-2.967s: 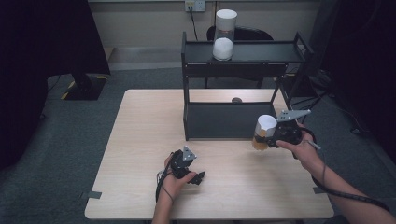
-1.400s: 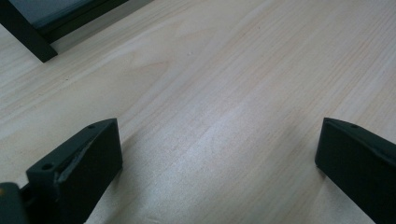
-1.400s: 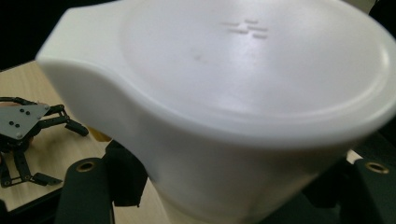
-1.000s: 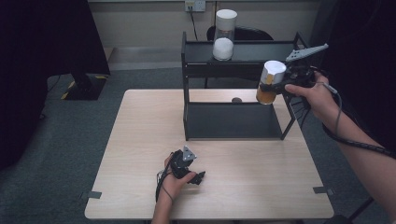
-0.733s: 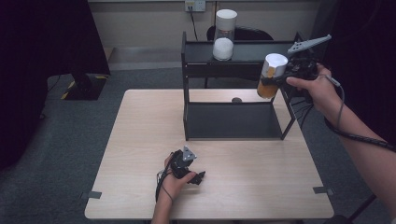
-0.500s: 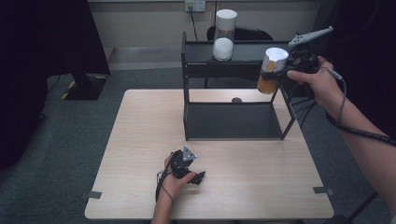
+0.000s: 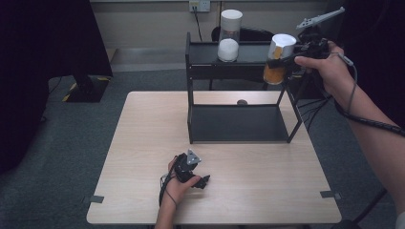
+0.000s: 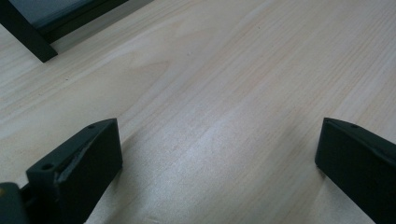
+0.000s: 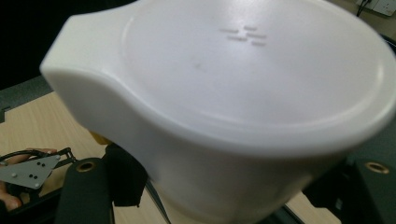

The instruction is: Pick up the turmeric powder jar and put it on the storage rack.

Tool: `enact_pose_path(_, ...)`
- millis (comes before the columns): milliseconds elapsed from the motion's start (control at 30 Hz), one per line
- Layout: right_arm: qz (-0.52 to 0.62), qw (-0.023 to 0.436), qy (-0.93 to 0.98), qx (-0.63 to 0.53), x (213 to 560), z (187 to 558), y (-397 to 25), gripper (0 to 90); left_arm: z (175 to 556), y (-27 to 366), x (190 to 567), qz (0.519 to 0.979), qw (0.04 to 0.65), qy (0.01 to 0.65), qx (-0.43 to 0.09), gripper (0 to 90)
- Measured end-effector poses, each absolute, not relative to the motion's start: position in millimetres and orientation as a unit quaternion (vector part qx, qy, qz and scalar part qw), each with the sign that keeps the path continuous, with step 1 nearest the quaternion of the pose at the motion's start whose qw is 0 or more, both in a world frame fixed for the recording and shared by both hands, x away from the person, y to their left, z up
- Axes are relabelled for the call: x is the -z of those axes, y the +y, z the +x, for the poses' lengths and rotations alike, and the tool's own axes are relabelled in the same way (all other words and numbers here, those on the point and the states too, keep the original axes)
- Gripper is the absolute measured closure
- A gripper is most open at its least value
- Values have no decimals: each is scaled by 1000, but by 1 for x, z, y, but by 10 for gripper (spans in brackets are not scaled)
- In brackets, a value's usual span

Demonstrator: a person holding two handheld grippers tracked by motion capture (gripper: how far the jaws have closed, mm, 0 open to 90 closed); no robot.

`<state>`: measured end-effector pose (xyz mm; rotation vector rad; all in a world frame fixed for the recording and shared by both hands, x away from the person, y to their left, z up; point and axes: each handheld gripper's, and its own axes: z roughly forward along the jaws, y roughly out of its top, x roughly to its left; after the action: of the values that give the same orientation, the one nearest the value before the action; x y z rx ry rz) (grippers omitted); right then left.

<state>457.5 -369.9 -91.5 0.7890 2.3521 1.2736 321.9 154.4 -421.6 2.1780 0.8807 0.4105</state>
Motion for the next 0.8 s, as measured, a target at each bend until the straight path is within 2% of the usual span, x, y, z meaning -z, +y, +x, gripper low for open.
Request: enact_pose_path(800,303,197,817,-448,58,487,-351,305,322,154,422,849,369,343,-160,0)
